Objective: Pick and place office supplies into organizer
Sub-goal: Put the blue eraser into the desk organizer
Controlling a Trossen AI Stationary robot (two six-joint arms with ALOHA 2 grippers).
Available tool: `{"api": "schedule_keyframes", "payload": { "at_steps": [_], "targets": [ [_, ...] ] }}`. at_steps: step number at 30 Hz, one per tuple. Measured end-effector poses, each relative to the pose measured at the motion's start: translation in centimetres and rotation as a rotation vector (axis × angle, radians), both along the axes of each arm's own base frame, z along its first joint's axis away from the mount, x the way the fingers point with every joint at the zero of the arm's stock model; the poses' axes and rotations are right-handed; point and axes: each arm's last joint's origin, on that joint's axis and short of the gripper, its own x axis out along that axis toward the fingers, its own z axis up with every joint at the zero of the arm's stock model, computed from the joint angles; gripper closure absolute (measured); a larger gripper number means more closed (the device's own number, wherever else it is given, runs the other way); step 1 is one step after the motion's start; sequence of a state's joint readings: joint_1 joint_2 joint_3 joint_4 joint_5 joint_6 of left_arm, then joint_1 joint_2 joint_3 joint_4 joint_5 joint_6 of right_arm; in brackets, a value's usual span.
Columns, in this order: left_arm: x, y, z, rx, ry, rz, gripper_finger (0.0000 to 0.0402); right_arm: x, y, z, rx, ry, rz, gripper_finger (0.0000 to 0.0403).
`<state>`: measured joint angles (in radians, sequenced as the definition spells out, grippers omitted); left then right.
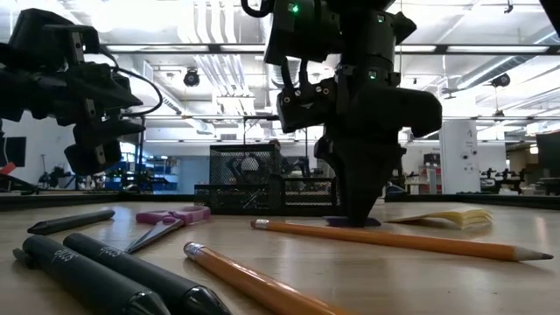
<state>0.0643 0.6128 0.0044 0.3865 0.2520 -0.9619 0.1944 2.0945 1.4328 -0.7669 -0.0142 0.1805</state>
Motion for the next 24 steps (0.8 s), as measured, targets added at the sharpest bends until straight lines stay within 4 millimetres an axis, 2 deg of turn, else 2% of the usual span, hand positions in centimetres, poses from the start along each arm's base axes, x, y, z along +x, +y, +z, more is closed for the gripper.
{"api": "schedule_keyframes", "payload": {
  "at_steps": [5,9,12,15,20,24],
  "targets": [
    [0.0,0.0,0.0,0.0,0.0,0.0,0.0269,0.0,0.2,0.1,-0.03,-0.009,0.002,0.033],
    [0.0,0.0,0.0,0.0,0.0,0.0,0.0269,0.6,0.7,1.0,-0.045,-0.033,0.005,0.0338],
    [0.0,0.0,0.0,0.0,0.0,0.0,0.0269,1.8,0.7,2.7,-0.038,-0.116,-0.034,0.0339],
    [0.0,0.0,0.0,0.0,-0.002,0.0,0.0269,3.2,0.4,5.4,-0.042,-0.218,-0.102,0.034],
    [0.0,0.0,0.1,0.001,-0.006,0.0,0.0269,5.4,-1.8,8.6,-0.085,-0.347,-0.201,0.034],
    [0.0,0.0,0.0,0.0,-0.002,0.0,0.0269,6.9,-4.4,7.5,-0.104,-0.325,-0.255,0.034]
  ]
}}
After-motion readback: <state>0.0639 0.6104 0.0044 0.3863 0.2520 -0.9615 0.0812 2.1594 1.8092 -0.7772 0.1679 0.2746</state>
